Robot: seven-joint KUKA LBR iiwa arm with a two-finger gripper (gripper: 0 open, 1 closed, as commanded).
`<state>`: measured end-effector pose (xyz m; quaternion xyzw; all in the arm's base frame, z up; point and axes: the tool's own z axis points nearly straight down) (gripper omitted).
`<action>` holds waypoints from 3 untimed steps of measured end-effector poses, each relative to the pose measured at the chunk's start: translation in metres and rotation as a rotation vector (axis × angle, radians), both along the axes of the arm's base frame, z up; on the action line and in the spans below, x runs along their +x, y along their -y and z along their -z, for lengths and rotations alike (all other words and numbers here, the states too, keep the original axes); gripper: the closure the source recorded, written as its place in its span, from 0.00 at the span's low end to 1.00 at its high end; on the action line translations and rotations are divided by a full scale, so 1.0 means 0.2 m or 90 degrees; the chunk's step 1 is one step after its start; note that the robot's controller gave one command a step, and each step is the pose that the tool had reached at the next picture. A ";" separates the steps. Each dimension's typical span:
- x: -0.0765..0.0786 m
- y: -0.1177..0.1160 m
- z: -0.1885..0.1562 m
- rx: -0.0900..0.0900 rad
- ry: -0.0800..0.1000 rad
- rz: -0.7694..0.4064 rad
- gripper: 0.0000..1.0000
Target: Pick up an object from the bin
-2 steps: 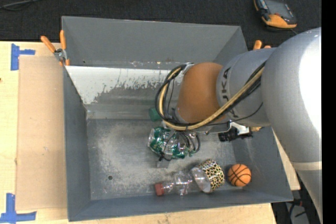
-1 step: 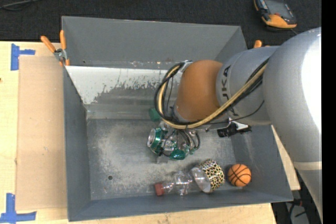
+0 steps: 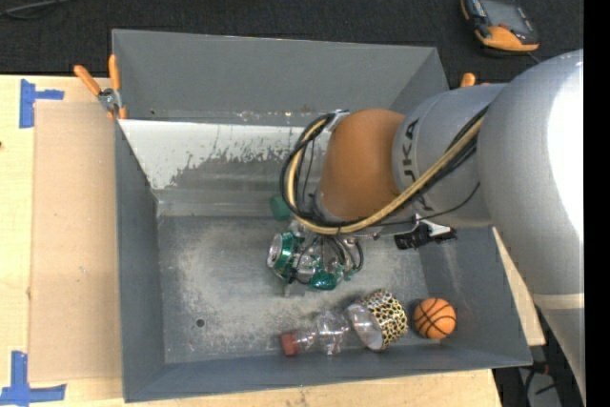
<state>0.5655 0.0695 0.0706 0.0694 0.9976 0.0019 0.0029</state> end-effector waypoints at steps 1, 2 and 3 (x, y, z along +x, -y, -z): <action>0.00 0.00 -0.05 0.000 -0.001 0.000 1.00; 0.00 0.00 -0.10 0.000 0.000 0.000 1.00; -0.01 0.00 -0.31 0.000 -0.006 -0.001 1.00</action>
Offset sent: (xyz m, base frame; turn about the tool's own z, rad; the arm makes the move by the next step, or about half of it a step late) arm -0.0009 -0.0001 0.0208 0.0001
